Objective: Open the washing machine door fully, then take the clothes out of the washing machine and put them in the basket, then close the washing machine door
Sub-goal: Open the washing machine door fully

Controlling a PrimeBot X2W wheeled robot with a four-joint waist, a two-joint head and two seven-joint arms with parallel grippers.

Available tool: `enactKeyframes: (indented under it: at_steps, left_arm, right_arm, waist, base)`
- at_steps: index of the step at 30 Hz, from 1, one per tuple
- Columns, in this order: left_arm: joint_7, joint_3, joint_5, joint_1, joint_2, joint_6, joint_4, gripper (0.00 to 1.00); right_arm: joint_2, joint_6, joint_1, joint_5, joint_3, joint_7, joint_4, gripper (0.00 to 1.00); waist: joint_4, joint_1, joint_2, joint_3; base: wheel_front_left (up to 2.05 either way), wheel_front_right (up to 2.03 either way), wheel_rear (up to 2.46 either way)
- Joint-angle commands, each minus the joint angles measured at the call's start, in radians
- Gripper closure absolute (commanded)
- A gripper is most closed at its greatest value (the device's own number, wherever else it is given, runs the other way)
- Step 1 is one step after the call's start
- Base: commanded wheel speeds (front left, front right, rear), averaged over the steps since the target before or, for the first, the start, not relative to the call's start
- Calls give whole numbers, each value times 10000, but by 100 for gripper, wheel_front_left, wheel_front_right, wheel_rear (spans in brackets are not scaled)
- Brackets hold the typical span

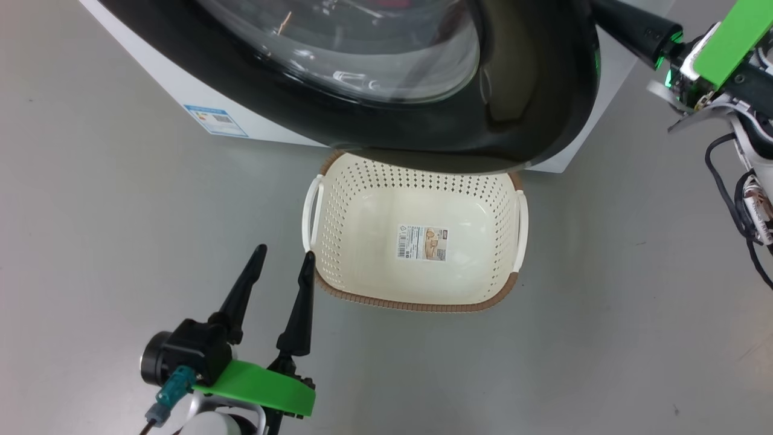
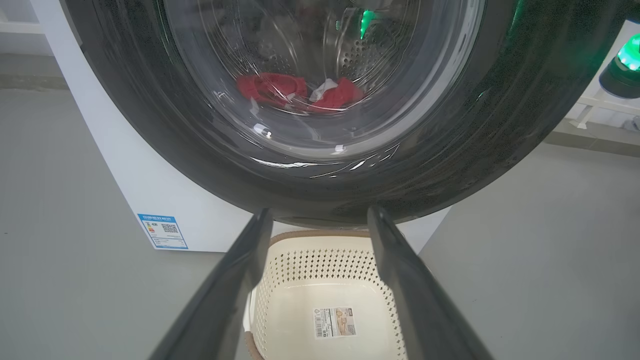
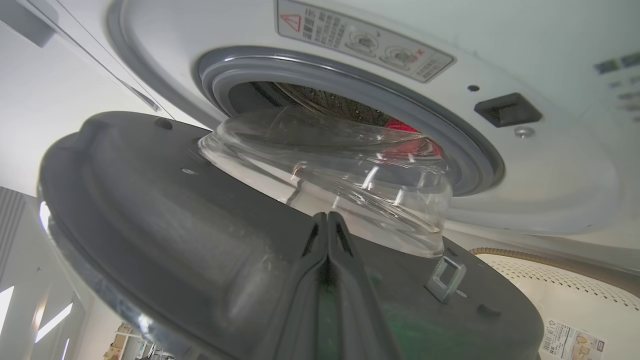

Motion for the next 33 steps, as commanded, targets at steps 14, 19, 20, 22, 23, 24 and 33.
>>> enactKeyframes:
  at_steps: [14,19,20,22,23,24,33]
  left_arm:
    - [-122,435,0,434,108,80,-234,0]
    - [-122,456,39,508,108,76,-255,0]
    - [-122,459,43,523,108,78,-258,0]
    - [-122,465,58,559,108,79,-267,0]
    - [-122,472,67,580,108,78,-275,0]
    - [-122,478,73,598,108,78,-283,0]
    - [-122,522,47,656,108,47,-272,0]
  right_arm:
    - [577,79,1468,-138,212,526,-1252,100]
    - [671,79,1830,-168,231,659,-1436,100]
    - [691,79,1884,-167,222,678,-1468,100]
    - [724,79,1975,-179,202,705,-1524,100]
    - [739,79,2004,-192,187,710,-1557,100]
    - [750,79,2025,-234,151,659,-1604,100]
    - [803,79,2138,-549,-73,287,-1539,100]
  waist:
    - [-58,0,0,-556]
    - [-83,0,0,-671]
    - [-88,0,0,-688]
    - [-101,0,0,-733]
    - [-110,0,0,-744]
    - [-116,0,0,-756]
    - [-116,0,0,-853]
  base:
    - [0,0,0]
    - [0,0,0]
    - [0,0,0]
    - [0,0,0]
    - [0,0,0]
    - [0,0,0]
    - [0,0,0]
